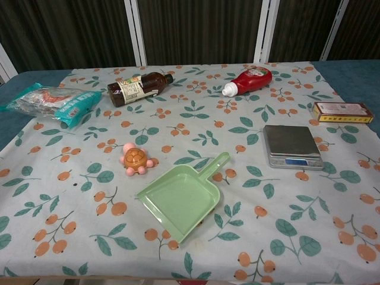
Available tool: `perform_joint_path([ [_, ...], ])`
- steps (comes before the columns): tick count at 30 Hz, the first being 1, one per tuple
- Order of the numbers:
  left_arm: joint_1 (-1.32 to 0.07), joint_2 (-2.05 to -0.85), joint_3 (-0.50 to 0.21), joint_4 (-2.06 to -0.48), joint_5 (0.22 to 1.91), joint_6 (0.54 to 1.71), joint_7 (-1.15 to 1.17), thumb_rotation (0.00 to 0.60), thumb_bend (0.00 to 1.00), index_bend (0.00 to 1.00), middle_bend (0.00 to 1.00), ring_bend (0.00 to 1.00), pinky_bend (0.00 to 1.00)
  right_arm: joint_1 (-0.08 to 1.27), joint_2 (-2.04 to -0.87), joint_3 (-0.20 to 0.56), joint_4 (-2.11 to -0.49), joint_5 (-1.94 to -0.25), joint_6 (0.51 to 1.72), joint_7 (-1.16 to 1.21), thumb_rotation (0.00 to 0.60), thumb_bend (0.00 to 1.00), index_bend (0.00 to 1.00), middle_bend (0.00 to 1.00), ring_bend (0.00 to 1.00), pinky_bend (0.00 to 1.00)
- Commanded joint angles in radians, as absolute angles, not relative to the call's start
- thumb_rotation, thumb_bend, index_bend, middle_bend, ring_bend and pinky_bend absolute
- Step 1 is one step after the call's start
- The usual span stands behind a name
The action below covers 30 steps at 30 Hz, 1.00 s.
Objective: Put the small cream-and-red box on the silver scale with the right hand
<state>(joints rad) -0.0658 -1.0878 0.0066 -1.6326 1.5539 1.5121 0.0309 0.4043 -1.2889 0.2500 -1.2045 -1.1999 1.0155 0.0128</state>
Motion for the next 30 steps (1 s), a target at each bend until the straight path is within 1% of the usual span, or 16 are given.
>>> perform_joint_path([
  [1, -0.059, -1.080, 0.013, -1.640, 1.559, 1.518, 0.026, 0.600, 0.43, 0.24, 0.13, 0.14, 0.34, 0.478, -1.372, 0.271, -1.084, -1.161, 0.941, 0.008, 0.600, 0.19, 0.28, 0.27, 0.22, 0.31],
  [5, -0.075, -1.085, -0.003, -1.633, 1.538, 1.493, 0.021, 0.600, 0.43, 0.24, 0.13, 0.14, 0.34, 0.532, -1.442, 0.274, -0.971, -1.144, 0.885, -0.002, 0.600, 0.19, 0.29, 0.30, 0.28, 0.38],
  [7, -0.074, -1.083, -0.002, -1.635, 1.540, 1.494, 0.019, 0.600, 0.43, 0.24, 0.13, 0.14, 0.34, 0.553, -1.471, 0.275, -0.921, -1.137, 0.862, -0.008, 0.600, 0.19, 0.30, 0.30, 0.29, 0.39],
  [10, -0.078, -1.082, -0.006, -1.633, 1.536, 1.488, 0.018, 0.600, 0.43, 0.24, 0.13, 0.14, 0.34, 0.585, -1.517, 0.272, -0.839, -1.132, 0.821, -0.008, 0.600, 0.20, 0.32, 0.31, 0.30, 0.40],
  [15, -0.078, -1.081, -0.008, -1.634, 1.531, 1.486, 0.011, 0.600, 0.43, 0.24, 0.13, 0.14, 0.34, 0.631, -1.589, 0.262, -0.701, -1.148, 0.761, 0.034, 0.600, 0.24, 0.34, 0.32, 0.32, 0.42],
  [19, -0.081, -1.078, -0.010, -1.636, 1.527, 1.480, 0.010, 0.600, 0.43, 0.24, 0.13, 0.15, 0.34, 0.660, -1.638, 0.250, -0.610, -1.168, 0.718, 0.072, 0.600, 0.25, 0.36, 0.33, 0.32, 0.42],
  [30, -0.074, -1.078, -0.010, -1.634, 1.529, 1.491, 0.007, 0.600, 0.43, 0.24, 0.13, 0.15, 0.34, 0.721, -1.766, 0.227, -0.380, -1.219, 0.651, 0.163, 0.600, 0.26, 0.43, 0.36, 0.36, 0.46],
])
